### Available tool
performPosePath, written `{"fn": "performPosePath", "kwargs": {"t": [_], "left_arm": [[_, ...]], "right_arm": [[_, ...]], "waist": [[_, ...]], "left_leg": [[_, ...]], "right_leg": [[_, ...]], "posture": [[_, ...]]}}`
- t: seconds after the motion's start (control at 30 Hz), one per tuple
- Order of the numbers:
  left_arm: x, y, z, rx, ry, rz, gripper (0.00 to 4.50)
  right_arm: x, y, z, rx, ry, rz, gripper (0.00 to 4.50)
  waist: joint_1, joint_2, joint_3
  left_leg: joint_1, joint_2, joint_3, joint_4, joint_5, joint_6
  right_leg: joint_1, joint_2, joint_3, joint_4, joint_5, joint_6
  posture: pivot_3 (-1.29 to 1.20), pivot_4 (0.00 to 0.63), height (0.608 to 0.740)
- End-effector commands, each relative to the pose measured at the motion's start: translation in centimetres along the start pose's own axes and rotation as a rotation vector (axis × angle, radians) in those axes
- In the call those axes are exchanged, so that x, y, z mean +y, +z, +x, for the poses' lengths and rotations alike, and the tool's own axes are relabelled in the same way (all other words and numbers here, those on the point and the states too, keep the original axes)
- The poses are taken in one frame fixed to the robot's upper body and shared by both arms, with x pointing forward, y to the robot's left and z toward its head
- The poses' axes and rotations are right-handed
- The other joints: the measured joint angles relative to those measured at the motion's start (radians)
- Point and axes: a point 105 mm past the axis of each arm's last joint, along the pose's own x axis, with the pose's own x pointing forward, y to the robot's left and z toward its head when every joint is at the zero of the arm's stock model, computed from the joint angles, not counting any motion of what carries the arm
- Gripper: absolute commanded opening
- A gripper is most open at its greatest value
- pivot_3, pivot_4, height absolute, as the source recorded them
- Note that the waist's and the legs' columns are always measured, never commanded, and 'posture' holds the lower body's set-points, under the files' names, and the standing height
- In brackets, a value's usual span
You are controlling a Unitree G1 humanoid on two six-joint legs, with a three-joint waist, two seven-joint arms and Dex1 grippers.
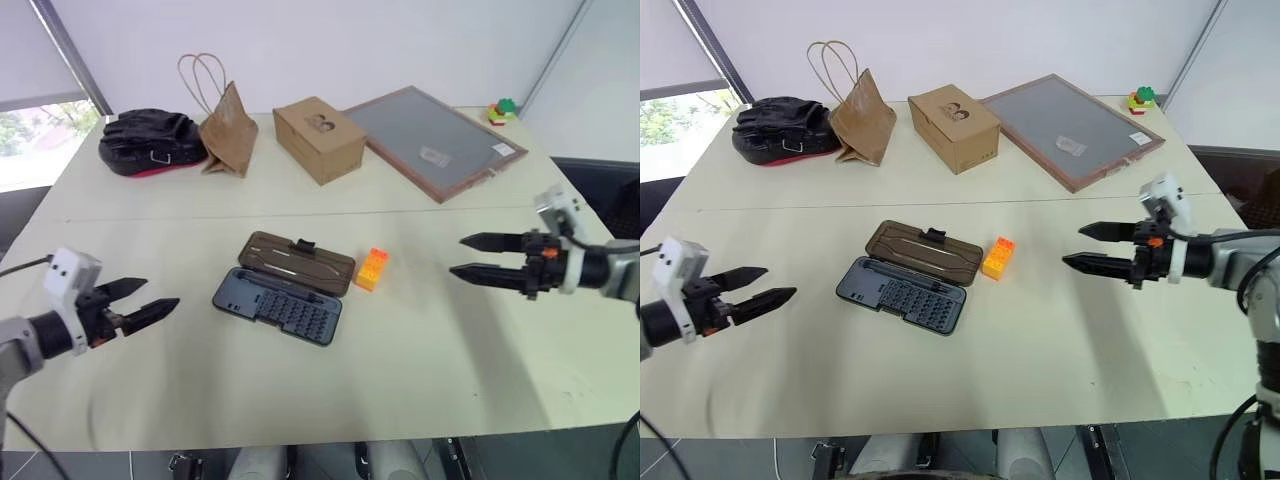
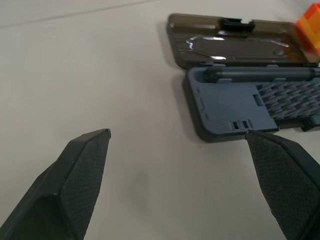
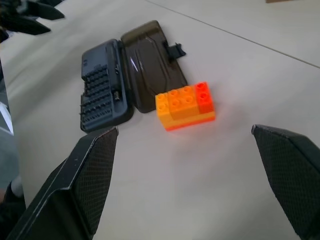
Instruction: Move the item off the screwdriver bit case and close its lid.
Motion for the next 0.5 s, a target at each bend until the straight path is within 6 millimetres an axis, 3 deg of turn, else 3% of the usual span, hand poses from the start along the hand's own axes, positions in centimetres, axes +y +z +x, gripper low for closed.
{"fn": "performPosePath", "kwargs": {"t": [0.03, 0.5], "left_arm": [[-0.5, 1.0, 0.0, -0.042, -0.034, 0.027, 4.5], [-0.6, 2.4, 0.6, -0.084, -0.055, 0.046, 4.5]], "right_arm": [[0.7, 1.0, -0.1, -0.03, -0.004, -0.045, 4.45], [0.7, 1.1, 0.9, 0.078, -0.002, -0.17, 4.45]], "waist": [[-0.001, 0.001, 0.0], [0.0, 0.0, 0.0]], "left_leg": [[0.0, 0.0, 0.0, 0.0, 0.0, 0.0], [0.0, 0.0, 0.0, 0.0, 0.0, 0.0]], "right_leg": [[0.0, 0.0, 0.0, 0.0, 0.0, 0.0], [0.0, 0.001, 0.0, 0.0, 0.0, 0.0]], "posture": [[0.0, 0.15, 0.74], [0.0, 0.15, 0.74]]}}
